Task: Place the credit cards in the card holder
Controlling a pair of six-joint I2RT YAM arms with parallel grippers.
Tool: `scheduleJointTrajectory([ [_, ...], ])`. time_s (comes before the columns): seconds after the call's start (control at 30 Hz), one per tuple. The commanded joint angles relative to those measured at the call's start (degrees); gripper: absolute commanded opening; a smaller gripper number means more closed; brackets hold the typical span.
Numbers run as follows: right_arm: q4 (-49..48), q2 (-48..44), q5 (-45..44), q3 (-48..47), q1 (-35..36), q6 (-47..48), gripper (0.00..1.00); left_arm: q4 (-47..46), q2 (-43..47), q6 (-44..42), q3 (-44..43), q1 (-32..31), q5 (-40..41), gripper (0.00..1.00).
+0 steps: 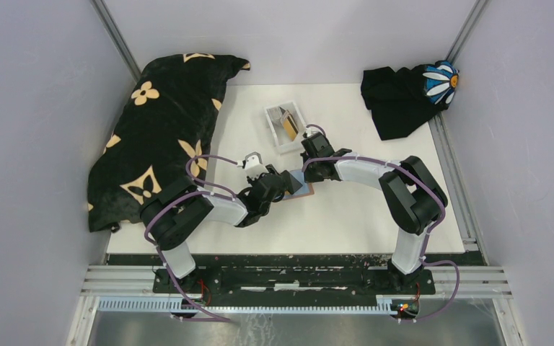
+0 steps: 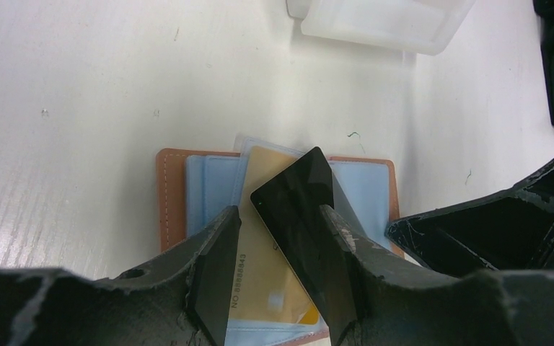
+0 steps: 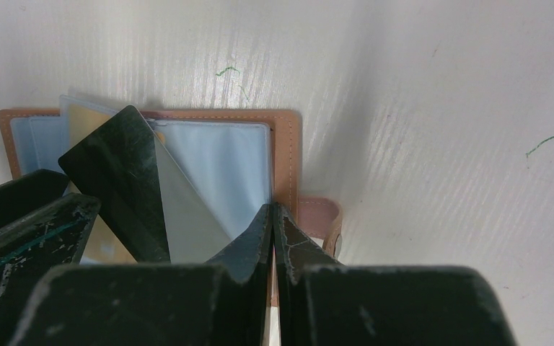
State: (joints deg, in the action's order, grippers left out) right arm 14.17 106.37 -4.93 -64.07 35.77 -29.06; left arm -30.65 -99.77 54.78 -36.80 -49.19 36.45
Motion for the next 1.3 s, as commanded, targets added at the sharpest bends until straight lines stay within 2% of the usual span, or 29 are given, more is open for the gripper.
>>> scheduleJointTrajectory([
  [0.0, 0.9, 5.6, 1.5, 1.5, 0.7, 0.1, 0.06, -1.1, -0.6, -2.7, -1.5, 0.4, 0.0, 0.52],
  [0.8, 0.9, 6.1, 1.8, 1.1, 0.8, 0.2, 0.06, -0.9, -3.7, -4.7, -5.8, 1.4, -2.9, 0.52],
  [1.27, 0.9, 6.5, 1.6, 1.0, 0.7, 0.4, 0.06, -6.1, -3.6, -6.4, -2.5, 2.2, -3.2, 0.43],
])
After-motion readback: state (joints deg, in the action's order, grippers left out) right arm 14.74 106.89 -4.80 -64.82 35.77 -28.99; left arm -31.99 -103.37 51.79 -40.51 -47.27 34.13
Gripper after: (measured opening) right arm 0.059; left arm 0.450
